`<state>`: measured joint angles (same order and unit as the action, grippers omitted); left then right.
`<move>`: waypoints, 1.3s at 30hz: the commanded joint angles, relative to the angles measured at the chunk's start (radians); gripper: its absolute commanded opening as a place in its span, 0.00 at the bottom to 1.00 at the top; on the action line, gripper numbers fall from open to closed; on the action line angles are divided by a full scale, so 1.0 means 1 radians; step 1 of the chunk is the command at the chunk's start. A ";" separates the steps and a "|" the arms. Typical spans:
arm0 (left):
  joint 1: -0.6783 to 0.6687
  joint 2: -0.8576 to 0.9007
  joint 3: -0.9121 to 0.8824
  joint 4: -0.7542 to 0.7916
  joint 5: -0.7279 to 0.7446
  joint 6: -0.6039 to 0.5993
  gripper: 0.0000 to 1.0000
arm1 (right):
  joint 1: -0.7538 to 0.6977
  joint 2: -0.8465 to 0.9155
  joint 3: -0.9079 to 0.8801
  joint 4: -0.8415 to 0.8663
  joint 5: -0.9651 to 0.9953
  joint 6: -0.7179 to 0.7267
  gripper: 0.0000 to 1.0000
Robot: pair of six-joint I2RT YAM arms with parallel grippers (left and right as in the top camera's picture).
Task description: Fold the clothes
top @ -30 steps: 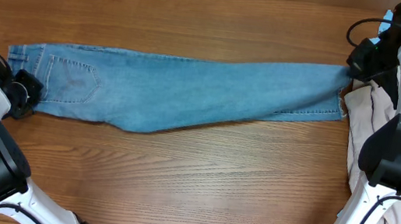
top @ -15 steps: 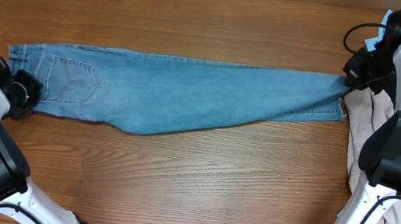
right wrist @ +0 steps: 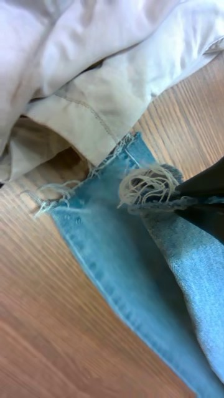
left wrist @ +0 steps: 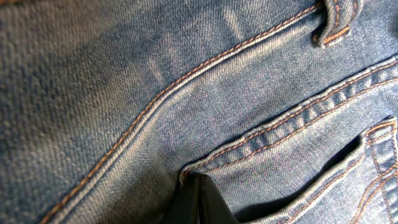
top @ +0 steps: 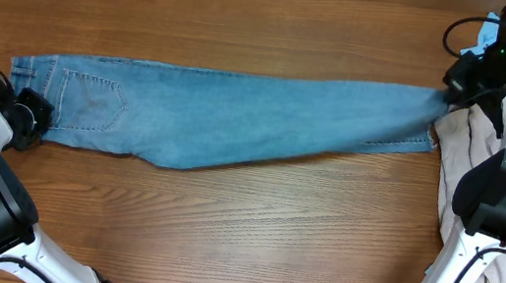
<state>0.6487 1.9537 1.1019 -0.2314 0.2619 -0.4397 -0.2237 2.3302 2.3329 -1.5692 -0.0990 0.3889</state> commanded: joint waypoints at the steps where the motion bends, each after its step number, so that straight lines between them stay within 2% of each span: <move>1: 0.016 0.069 -0.027 -0.008 -0.078 -0.002 0.04 | -0.019 -0.009 0.026 0.001 0.097 0.005 0.04; 5: 0.016 0.069 -0.027 -0.021 -0.078 -0.002 0.04 | -0.020 -0.007 -0.018 0.021 0.102 0.005 0.04; 17: 0.016 0.069 -0.027 -0.025 -0.082 -0.002 0.04 | -0.020 -0.002 -0.023 -0.090 0.151 0.005 0.04; 21: 0.016 0.069 -0.027 -0.026 -0.082 -0.002 0.04 | -0.020 0.062 -0.024 -0.090 0.168 0.005 0.05; 24: 0.017 0.069 -0.027 -0.025 -0.082 -0.002 0.04 | -0.020 0.107 -0.024 -0.057 0.169 0.005 0.05; 34: 0.016 0.069 -0.027 -0.026 -0.081 -0.002 0.04 | -0.017 0.160 -0.024 0.209 0.153 0.005 0.07; 39: 0.016 0.069 -0.027 -0.026 -0.082 -0.002 0.04 | -0.017 0.175 -0.024 0.266 0.126 0.005 0.07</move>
<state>0.6483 1.9537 1.1023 -0.2363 0.2619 -0.4393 -0.2325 2.4962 2.2963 -1.3231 0.0097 0.3889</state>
